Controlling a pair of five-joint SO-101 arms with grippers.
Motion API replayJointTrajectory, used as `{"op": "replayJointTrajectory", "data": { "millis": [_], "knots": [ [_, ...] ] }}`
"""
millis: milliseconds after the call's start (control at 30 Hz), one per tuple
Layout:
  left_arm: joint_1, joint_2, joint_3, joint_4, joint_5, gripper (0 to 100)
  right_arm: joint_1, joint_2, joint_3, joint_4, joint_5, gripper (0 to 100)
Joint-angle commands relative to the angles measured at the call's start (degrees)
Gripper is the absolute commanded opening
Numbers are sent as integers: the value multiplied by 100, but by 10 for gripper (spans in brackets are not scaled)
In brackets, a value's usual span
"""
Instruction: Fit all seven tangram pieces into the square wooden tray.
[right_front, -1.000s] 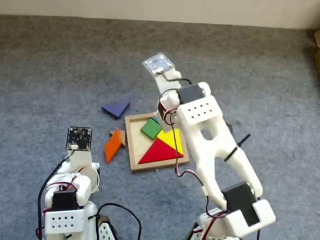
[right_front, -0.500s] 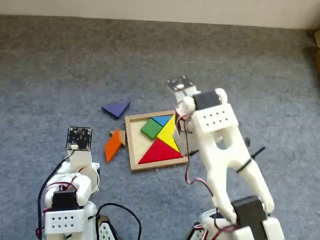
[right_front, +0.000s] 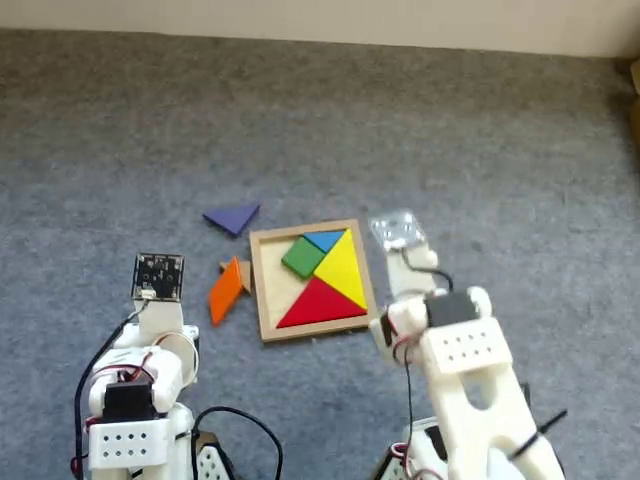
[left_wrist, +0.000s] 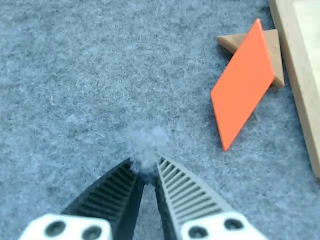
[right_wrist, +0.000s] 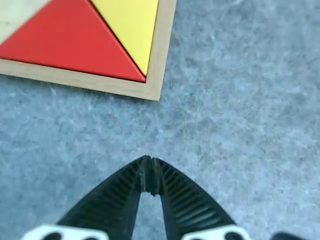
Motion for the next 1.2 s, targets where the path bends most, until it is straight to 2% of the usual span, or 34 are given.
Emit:
{"op": "replayJointTrajectory", "data": {
  "millis": [0,333,567,767,1167],
  "knots": [
    [31,-57,154,18,18,5,75,-787,629,-576,-62,4],
    [31,-57,154,18,18,5,75,-2747,2378,-1182,-70,4],
    [31,-57,154,18,18,5,75,-4365,3433,-1209,-105,4],
    [75,-57,154,18,26,5,365,-5921,3996,-857,-1178,4],
    [-127,-66,-418,26,0,5,409,-5842,4040,-576,-1116,4]
  ]
}}
